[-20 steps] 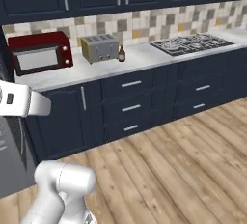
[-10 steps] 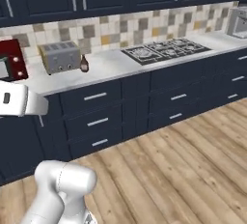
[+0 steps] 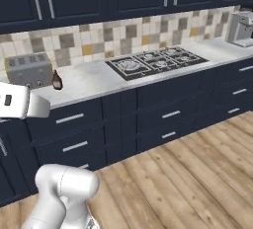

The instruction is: Place the ketchup and ketchup from the counter to the top shelf of the fridge. If the existing items in the fridge are on the top shelf, move them to other shelves.

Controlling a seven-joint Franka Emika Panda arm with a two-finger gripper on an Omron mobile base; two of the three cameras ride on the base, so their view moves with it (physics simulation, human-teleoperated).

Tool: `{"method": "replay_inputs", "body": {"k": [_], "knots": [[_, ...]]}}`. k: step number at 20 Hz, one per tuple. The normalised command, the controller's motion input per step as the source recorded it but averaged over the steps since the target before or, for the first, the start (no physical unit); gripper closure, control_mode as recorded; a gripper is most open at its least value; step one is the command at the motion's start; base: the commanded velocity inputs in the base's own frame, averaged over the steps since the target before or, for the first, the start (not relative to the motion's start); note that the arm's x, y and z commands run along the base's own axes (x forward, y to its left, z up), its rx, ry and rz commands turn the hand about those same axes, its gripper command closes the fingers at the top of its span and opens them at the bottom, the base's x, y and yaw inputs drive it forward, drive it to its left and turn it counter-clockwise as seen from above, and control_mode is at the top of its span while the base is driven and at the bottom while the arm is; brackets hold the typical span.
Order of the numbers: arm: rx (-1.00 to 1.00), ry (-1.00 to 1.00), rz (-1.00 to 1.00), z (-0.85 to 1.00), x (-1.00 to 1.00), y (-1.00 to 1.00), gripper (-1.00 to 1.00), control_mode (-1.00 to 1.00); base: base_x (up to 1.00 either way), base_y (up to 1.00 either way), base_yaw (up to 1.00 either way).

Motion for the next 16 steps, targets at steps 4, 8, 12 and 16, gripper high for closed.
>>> {"method": "replay_inputs", "body": {"k": [4,8,12,16], "knots": [[0.0,0.0,0.0,0.0,0.0,0.0,-1.0,1.0,1.0,-0.02,0.07],[0.0,0.0,0.0,0.0,0.0,0.0,-1.0,1.0,1.0,0.0,0.32],[0.0,0.0,0.0,0.0,0.0,0.0,-1.0,1.0,1.0,-0.04,0.43],[0.0,0.0,0.0,0.0,0.0,0.0,-1.0,1.0,1.0,-0.13,0.38]]}}
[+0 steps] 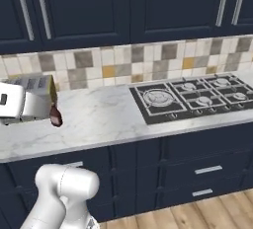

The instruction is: Place the ketchup and ketchup from the counter to the top shelf of the fridge. If the existing items in the fridge are on the top shelf, move them to other shelves.

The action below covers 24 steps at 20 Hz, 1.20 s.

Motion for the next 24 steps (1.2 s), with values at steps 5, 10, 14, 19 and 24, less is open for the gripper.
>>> {"method": "replay_inputs", "body": {"k": [5,10,14,19,24], "knots": [[0.0,0.0,0.0,0.0,0.0,0.0,-1.0,1.0,0.63,-0.32,0.24],[0.0,0.0,0.17,-0.06,0.03,-0.13,-1.0,-1.0,0.07,-0.21,0.18],[0.0,0.03,0.54,-0.37,0.24,-0.16,-1.0,-1.0,0.0,0.0,0.0],[0.0,0.09,0.6,-0.44,0.68,-0.01,-1.0,-1.0,0.0,0.0,0.0],[0.0,0.02,0.47,-0.37,0.95,0.05,-1.0,-1.0,0.0,0.0,0.0]]}}
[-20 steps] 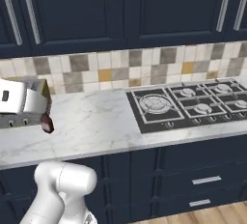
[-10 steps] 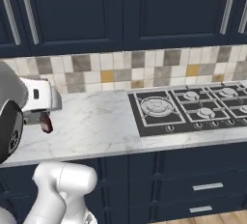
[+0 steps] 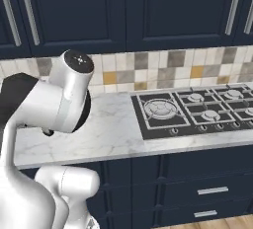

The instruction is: Place the ketchup and ketchup from the counter to the top shelf of the fridge. If the existing items in the fridge are on the top shelf, move them to other shelves.

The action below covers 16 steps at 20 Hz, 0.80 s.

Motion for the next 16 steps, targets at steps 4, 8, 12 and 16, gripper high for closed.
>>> {"method": "replay_inputs", "body": {"k": [4,8,12,16], "knots": [[0.01,-0.03,0.32,-0.38,0.88,0.17,-1.0,-1.0,0.0,0.0,0.0],[0.07,-0.13,0.21,-0.52,0.62,0.3,-1.0,-1.0,0.0,0.0,0.0],[0.12,-0.18,0.07,-0.61,0.52,0.51,-1.0,-1.0,0.0,0.0,0.0],[0.18,-0.18,0.0,-0.67,0.39,0.5,-1.0,-1.0,0.0,0.0,0.0]]}}
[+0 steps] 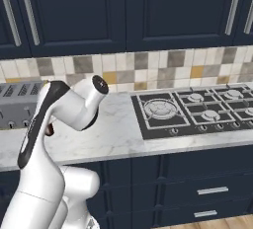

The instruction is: Place the ketchup and ketchup from the counter to the top shelf of the fridge. If the existing items in the fridge are on the top shelf, move them to other shelves.

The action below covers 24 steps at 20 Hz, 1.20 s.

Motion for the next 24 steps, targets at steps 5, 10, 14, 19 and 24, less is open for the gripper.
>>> {"method": "replay_inputs", "body": {"k": [5,10,14,19,24], "knots": [[0.22,-0.15,0.0,-0.53,0.4,0.48,-1.0,-1.0,0.0,0.0,0.0],[0.03,-0.06,0.0,-0.16,0.27,0.35,-1.0,-1.0,0.0,0.0,0.0],[0.0,0.0,0.0,0.0,0.21,0.23,-1.0,-1.0,0.0,0.0,0.0],[-0.01,0.0,0.01,-0.11,0.17,0.18,-1.0,-1.0,0.0,0.0,0.0],[0.0,0.0,0.06,-0.13,0.23,0.13,-1.0,-1.0,0.0,0.0,0.0]]}}
